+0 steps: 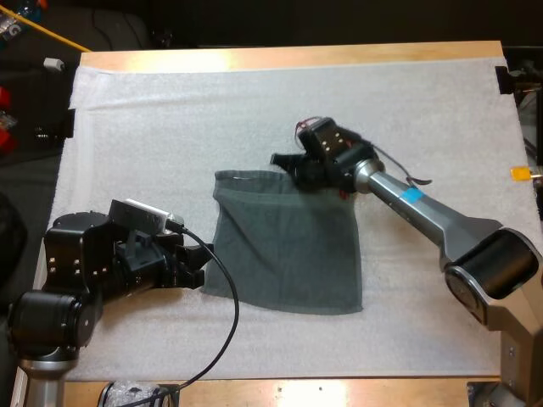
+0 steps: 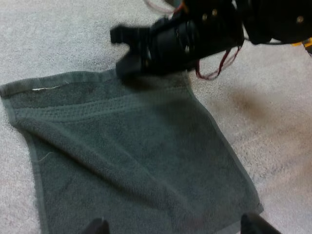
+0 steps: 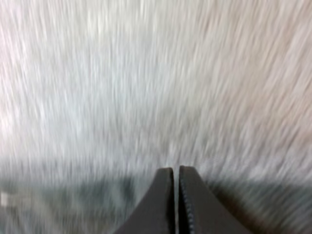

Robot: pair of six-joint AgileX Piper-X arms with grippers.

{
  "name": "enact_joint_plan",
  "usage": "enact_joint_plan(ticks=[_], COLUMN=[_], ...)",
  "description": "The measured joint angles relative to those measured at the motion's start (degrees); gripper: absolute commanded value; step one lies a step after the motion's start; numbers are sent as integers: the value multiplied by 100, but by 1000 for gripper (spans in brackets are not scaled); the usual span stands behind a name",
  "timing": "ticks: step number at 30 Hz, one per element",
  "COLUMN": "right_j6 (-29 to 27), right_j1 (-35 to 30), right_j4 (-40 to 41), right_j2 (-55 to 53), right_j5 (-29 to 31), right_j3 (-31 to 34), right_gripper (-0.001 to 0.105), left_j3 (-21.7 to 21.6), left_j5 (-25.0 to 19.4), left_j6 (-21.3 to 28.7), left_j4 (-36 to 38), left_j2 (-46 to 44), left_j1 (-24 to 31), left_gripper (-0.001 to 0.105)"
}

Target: Pick towel from pile, fold and stack

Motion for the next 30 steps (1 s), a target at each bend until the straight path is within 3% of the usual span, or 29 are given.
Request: enact_joint_plan(ticks=[4, 7, 11, 18, 26, 28, 30], right_j6=[-105, -509, -1015, -1121, -1988, -2148, -2248], right_j1=[-30, -30, -30, -30, -30, -30, -30], right_j4=[-45, -48, -90, 196, 2138, 2818, 3336], right_j2=[-378, -792, -1347, -2308, -3409, -3685, -3973], right_j5=[819, 1250, 1373, 1371, 610, 564, 556], right_j3=[0, 0, -24, -29, -29, -29, -22], right_gripper=[0, 0, 0, 0, 1, 8, 25], left_j3=[0, 0, 0, 0, 0, 0, 0], left_j5=[0, 0, 0, 0, 0, 0, 0], left_j6=[0, 0, 0, 0, 0, 0, 0], left_j4=[0, 0, 0, 0, 0, -22, -41], left_j2=[0, 0, 0, 0, 0, 0, 0], left_j1=[0, 0, 0, 0, 0, -14, -36], left_gripper=[54, 54, 54, 54, 53, 53, 53])
